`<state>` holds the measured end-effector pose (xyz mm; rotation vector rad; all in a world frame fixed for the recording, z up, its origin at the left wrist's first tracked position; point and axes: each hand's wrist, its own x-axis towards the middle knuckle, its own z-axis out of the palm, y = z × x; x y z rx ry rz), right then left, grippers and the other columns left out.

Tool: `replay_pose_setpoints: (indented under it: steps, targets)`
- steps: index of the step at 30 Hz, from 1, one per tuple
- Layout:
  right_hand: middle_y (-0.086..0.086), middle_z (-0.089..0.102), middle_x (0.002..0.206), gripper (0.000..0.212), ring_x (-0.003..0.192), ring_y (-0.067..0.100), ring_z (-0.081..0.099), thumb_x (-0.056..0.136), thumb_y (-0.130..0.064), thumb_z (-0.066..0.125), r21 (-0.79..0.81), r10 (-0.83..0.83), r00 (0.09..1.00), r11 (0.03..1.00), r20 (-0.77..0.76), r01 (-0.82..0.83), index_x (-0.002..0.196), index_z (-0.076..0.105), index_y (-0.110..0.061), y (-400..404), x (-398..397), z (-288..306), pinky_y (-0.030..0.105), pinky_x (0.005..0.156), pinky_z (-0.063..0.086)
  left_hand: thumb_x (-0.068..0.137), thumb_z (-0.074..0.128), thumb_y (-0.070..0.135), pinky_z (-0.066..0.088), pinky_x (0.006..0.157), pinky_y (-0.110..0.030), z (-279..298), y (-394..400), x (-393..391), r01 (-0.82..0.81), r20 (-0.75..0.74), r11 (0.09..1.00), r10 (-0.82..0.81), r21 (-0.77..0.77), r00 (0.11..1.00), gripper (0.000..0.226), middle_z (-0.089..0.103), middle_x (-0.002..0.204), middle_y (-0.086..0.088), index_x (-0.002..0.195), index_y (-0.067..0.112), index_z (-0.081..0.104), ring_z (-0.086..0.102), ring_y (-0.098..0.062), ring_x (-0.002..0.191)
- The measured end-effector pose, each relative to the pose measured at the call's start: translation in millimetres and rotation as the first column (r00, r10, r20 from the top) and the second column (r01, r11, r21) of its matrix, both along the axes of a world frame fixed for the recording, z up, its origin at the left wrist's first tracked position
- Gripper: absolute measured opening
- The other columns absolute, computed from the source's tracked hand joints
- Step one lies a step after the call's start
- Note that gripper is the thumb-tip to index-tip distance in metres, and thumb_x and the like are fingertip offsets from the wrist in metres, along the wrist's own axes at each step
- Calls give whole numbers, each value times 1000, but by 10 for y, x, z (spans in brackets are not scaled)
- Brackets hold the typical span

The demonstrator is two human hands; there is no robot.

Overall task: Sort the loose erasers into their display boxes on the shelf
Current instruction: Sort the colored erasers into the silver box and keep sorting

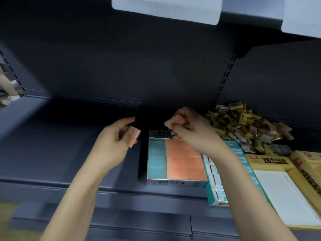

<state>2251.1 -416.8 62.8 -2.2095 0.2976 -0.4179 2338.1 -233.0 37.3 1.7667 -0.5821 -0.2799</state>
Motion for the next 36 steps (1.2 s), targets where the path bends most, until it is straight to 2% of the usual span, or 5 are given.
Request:
replay_pose_setpoints:
  steps: [5,14,22,26,36]
  targets:
    - [-14,58,94,28,86,6,55,87,-19,61,-227,57,988,970,-145,-90,115,59,-24,-1,132,89,11,70,41,86,63,11,43,73,-17,21,-50,-12,36,-3,999,-36,-7,999,29,70,79,13,95,39,58,63,0,80]
    - [-17,55,78,14,72,-2,52,83,-16,62,-257,102,967,953,-233,-162,92,56,-25,-8,272,117,18,64,42,90,54,0,44,75,-6,-58,-67,30,76,-44,997,-75,24,996,32,70,93,12,101,27,67,63,2,89]
    - [-12,64,86,17,87,13,63,77,-23,71,-165,152,929,962,-337,-218,88,60,-28,-62,395,9,36,82,54,85,62,1,47,81,-19,-125,-77,59,41,-43,999,-40,23,998,27,69,93,8,89,28,66,64,-5,92]
    - [-11,65,80,13,81,6,61,80,-12,70,-176,172,900,949,-400,-260,91,72,-19,-64,430,-56,21,76,51,84,65,7,46,77,-19,-139,-30,88,-17,-60,1000,17,-3,998,21,70,87,7,85,28,67,64,-6,89]
    - [-13,61,84,12,73,-6,52,82,-16,70,-249,120,931,945,-345,-214,94,73,-18,-56,451,-130,0,59,34,95,45,2,42,87,-15,-155,-32,48,16,-188,999,-23,-39,982,53,63,99,5,123,46,42,62,-2,94]
